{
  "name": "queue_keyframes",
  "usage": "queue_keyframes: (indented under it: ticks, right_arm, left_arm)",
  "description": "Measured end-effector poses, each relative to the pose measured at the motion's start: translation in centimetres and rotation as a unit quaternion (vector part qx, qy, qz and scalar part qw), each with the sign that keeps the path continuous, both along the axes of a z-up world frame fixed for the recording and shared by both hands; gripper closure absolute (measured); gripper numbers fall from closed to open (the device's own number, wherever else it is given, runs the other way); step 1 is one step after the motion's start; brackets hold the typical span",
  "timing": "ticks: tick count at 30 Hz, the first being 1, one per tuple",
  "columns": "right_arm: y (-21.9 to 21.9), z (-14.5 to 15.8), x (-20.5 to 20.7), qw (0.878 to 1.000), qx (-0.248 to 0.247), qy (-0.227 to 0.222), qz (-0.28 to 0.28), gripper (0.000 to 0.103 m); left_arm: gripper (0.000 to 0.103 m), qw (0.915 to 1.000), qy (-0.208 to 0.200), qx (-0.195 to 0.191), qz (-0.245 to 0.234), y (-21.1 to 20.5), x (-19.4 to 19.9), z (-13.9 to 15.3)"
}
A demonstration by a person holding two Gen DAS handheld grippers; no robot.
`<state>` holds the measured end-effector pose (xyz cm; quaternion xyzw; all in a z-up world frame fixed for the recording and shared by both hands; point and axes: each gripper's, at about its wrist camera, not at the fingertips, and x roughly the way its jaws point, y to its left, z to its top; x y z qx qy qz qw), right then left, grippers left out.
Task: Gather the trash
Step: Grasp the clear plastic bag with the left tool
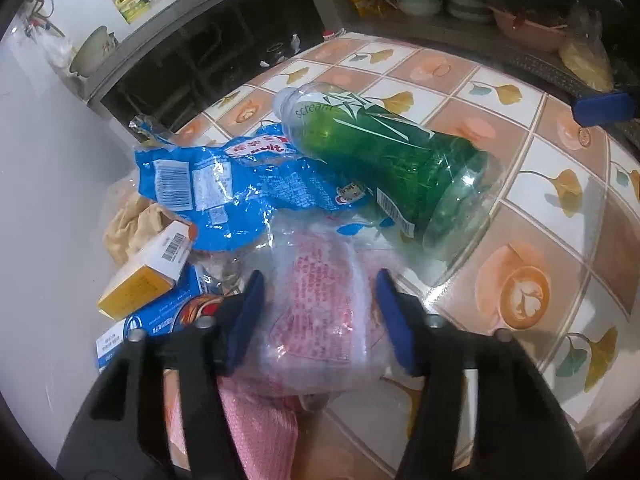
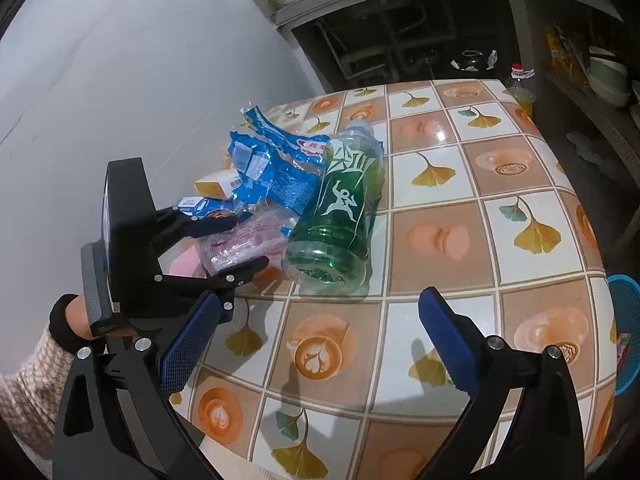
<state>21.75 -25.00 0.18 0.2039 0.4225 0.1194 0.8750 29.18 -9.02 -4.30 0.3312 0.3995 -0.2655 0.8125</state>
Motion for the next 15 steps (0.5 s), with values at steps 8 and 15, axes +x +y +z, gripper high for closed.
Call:
queue_keyframes:
  ticks: [8, 15]
  right_arm:
    - [-0.9, 0.2, 0.3, 1.0, 0.007, -0.002, -0.008, 0.006]
    - [-1.0, 1.2, 0.0, 1.0, 0.006, -0.013, -0.01, 0.006]
  left_arm:
    - [0.077, 0.9997, -0.016, 0.007, -0.017, -1.2, -1.5, 1.2]
    - [0.082, 0.9984, -0.039, -0.039, -0.014, -0.6, -4.2, 4.2]
